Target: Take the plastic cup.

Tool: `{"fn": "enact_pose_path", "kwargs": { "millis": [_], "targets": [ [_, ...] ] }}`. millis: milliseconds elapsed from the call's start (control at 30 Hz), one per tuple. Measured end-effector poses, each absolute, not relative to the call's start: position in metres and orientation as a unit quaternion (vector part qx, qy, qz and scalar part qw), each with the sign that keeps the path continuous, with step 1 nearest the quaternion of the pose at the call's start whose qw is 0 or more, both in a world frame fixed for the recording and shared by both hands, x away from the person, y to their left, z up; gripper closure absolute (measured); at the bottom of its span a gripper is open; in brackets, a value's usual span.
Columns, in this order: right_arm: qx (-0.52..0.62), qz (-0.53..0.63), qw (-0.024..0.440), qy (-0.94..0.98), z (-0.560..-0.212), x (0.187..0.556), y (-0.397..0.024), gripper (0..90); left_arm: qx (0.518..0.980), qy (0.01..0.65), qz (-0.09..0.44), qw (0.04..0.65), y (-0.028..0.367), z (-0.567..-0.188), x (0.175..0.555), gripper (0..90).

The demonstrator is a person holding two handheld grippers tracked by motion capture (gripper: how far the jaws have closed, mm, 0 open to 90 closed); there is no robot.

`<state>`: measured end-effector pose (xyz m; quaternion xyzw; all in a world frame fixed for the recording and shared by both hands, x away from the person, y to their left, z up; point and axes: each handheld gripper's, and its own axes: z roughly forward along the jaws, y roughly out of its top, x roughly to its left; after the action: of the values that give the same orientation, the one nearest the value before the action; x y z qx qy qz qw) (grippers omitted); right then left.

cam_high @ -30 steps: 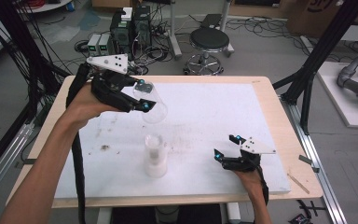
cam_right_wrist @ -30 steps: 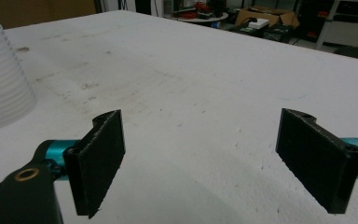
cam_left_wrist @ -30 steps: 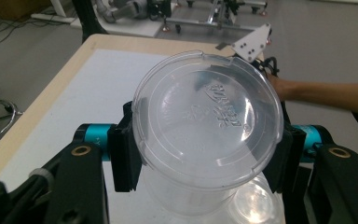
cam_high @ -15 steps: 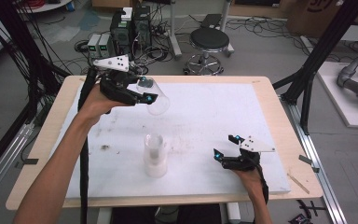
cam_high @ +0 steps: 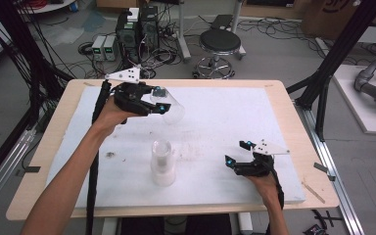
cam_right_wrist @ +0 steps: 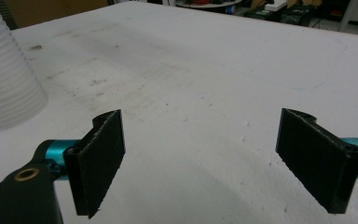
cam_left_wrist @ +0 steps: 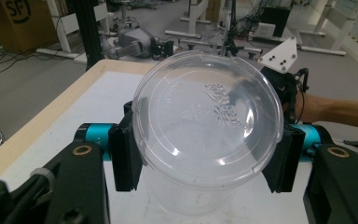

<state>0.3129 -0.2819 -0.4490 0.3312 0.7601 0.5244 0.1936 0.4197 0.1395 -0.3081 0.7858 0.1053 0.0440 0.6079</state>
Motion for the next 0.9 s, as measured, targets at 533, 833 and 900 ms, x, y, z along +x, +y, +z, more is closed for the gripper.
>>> {"fn": "enact_pose_path", "kwargs": {
  "millis": [533, 833, 900],
  "targets": [
    [0.284, 0.54, 0.182, 0.771, -0.411, 0.336, -0.286, 15.5, 0.776, 0.115, 0.041, 0.619, 0.14, -0.322, 0.423, 40.9],
    [0.295, 0.535, 0.186, 0.77, -0.422, 0.329, -0.283, 15.5, 0.777, 0.118, 0.045, 0.617, 0.142, -0.321, 0.422, 40.8],
    [0.298, 0.533, 0.183, 0.77, -0.424, 0.328, -0.282, 15.6, 0.778, 0.118, 0.046, 0.615, 0.143, -0.32, 0.422, 40.8]
  ]
}}
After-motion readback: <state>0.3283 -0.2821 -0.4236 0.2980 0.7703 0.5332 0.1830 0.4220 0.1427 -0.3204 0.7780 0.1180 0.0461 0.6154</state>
